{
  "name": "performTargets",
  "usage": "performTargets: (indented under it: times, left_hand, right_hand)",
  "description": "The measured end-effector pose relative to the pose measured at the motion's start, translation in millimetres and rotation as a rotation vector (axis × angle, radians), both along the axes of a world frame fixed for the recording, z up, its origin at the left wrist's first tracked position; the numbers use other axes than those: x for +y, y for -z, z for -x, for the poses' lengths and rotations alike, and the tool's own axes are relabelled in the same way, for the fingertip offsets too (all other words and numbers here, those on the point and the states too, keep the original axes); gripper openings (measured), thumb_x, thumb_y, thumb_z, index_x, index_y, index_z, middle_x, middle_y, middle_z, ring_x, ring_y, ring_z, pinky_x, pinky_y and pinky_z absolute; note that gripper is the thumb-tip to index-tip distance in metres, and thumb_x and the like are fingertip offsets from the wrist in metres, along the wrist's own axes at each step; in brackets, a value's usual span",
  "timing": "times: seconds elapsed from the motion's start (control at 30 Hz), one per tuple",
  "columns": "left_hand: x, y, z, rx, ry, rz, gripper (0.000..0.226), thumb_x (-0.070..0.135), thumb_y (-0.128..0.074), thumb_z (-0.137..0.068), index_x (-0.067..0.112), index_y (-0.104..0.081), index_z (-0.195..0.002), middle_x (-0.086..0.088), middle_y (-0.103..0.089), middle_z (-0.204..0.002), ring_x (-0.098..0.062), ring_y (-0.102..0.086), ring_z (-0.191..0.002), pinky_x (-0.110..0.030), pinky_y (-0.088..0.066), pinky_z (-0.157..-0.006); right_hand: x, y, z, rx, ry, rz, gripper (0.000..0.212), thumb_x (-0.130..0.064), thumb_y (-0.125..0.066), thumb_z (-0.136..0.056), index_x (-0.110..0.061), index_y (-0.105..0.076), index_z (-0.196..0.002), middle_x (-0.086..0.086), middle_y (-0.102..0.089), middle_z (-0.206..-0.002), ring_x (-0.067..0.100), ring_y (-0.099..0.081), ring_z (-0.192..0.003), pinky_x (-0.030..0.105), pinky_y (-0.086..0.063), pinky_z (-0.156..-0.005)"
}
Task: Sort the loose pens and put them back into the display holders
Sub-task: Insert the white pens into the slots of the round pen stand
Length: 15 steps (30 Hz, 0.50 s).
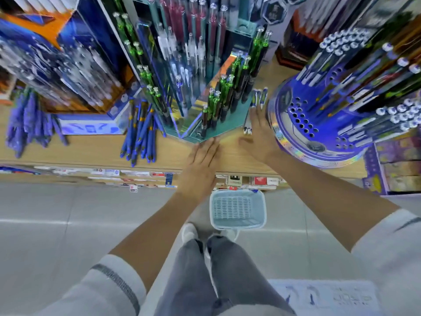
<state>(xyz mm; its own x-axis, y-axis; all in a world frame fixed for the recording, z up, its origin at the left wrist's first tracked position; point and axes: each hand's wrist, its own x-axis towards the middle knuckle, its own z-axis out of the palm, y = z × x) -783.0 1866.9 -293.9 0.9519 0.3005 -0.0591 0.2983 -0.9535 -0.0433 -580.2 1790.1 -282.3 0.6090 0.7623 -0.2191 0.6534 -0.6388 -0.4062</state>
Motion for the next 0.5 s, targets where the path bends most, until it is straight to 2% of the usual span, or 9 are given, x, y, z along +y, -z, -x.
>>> performTargets:
  times: [0.07, 0.13, 0.27, 0.37, 0.43, 0.5]
  left_hand:
    - [2, 1, 0, -0.012, 0.006, -0.011, 0.079, 0.029, -0.056, -0.081, 0.004, -0.025, -0.149, -0.013, -0.018, -0.159, -0.028, -0.016, -0.147, -0.047, -0.019, -0.118]
    - [3, 3, 1, -0.028, 0.022, -0.021, 0.08, 0.029, -0.057, -0.08, 0.003, -0.026, -0.149, -0.014, -0.019, -0.159, -0.029, -0.018, -0.147, -0.047, -0.019, -0.118]
    - [5, 2, 1, -0.044, 0.038, -0.014, 0.081, 0.027, -0.059, -0.077, 0.004, -0.029, -0.148, -0.014, -0.019, -0.159, -0.029, -0.019, -0.146, -0.048, -0.018, -0.119]
    - [8, 2, -1, -0.051, 0.05, 0.006, 0.082, 0.027, -0.063, -0.075, 0.005, -0.03, -0.148, -0.014, -0.022, -0.158, -0.03, -0.021, -0.145, -0.048, -0.019, -0.118]
    - [9, 0, -1, -0.063, 0.057, 0.018, 0.082, 0.025, -0.065, -0.074, 0.005, -0.032, -0.147, -0.014, -0.024, -0.157, -0.031, -0.024, -0.144, -0.048, -0.02, -0.118]
    - [10, -1, 0, -0.069, 0.061, 0.022, 0.08, 0.025, -0.063, -0.075, 0.005, -0.033, -0.147, -0.014, -0.023, -0.157, -0.03, -0.024, -0.144, -0.048, -0.02, -0.118]
  right_hand:
    - [-1, 4, 3, -0.057, -0.021, 0.014, 0.086, -0.03, -0.055, -0.094, -0.002, 0.001, -0.152, 0.016, 0.003, -0.161, 0.026, 0.004, -0.149, 0.036, -0.003, -0.122]
    - [-5, 6, 8, -0.077, -0.024, -0.017, 0.079, -0.03, -0.053, -0.095, -0.004, -0.005, -0.153, 0.016, -0.002, -0.161, 0.028, 0.0, -0.149, 0.038, -0.006, -0.122]
    - [-15, 8, 19, -0.124, 0.014, -0.08, 0.06, -0.025, -0.053, -0.092, -0.008, -0.032, -0.146, 0.02, -0.021, -0.156, 0.035, -0.022, -0.143, 0.043, -0.022, -0.118]
    - [-18, 5, 22, -0.189, 0.041, -0.096, 0.048, -0.029, -0.052, -0.089, -0.009, -0.046, -0.132, 0.019, -0.037, -0.144, 0.036, -0.037, -0.13, 0.049, -0.037, -0.107]
    - [-15, 3, 20, -0.217, 0.056, -0.099, 0.053, -0.035, -0.048, -0.086, -0.012, -0.044, -0.133, 0.02, -0.036, -0.142, 0.037, -0.04, -0.127, 0.051, -0.042, -0.1]
    - [-9, 5, 20, -0.239, 0.062, -0.033, 0.061, -0.039, -0.05, -0.089, -0.015, -0.034, -0.143, 0.021, -0.023, -0.152, 0.038, -0.032, -0.136, 0.05, -0.037, -0.105]
